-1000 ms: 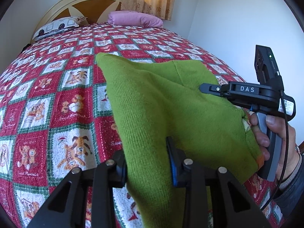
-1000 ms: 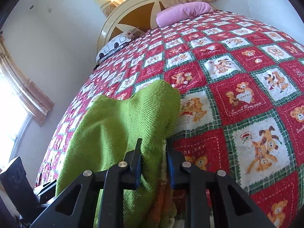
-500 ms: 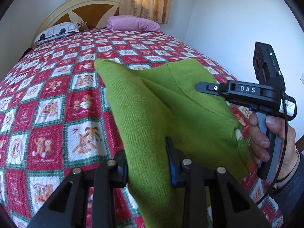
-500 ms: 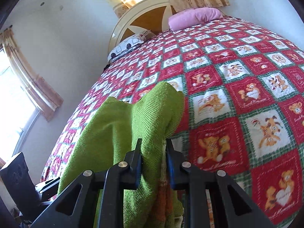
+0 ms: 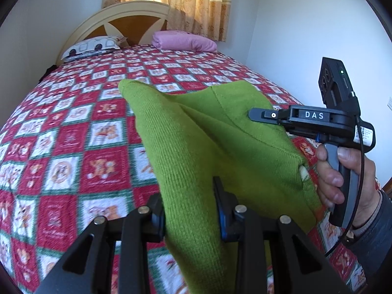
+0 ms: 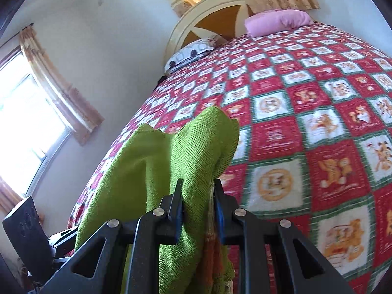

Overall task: Fold small clothes
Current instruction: 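Grasp the green sweater edge with both grippers and lift it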

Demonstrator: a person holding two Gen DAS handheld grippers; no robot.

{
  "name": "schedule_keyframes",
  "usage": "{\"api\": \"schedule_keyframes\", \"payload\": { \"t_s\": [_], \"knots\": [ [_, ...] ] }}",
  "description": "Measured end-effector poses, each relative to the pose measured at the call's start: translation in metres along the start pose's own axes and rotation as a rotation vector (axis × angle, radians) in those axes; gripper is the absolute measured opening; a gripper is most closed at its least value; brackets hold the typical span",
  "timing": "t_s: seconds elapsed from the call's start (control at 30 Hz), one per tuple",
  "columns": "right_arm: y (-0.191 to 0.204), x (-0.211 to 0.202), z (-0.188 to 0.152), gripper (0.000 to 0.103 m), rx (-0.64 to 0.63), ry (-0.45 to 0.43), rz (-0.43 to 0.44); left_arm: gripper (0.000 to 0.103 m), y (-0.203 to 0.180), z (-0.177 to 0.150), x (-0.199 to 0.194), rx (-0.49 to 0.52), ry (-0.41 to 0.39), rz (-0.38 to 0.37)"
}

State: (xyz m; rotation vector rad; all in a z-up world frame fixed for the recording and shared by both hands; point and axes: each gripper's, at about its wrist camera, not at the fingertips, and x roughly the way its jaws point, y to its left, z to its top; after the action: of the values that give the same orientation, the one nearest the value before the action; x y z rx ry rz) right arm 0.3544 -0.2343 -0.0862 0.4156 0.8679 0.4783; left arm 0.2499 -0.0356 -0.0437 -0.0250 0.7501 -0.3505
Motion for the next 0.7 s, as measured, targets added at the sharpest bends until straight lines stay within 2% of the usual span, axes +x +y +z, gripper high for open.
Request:
{"api": "schedule_keyframes", "payload": {
  "t_s": [0.7],
  "knots": [
    [0.121,0.056,-0.031,0.021,-0.103,0.081,0.128,0.032,0.088,-0.051,-0.083,-0.121,-0.085,0.096]
  ]
}}
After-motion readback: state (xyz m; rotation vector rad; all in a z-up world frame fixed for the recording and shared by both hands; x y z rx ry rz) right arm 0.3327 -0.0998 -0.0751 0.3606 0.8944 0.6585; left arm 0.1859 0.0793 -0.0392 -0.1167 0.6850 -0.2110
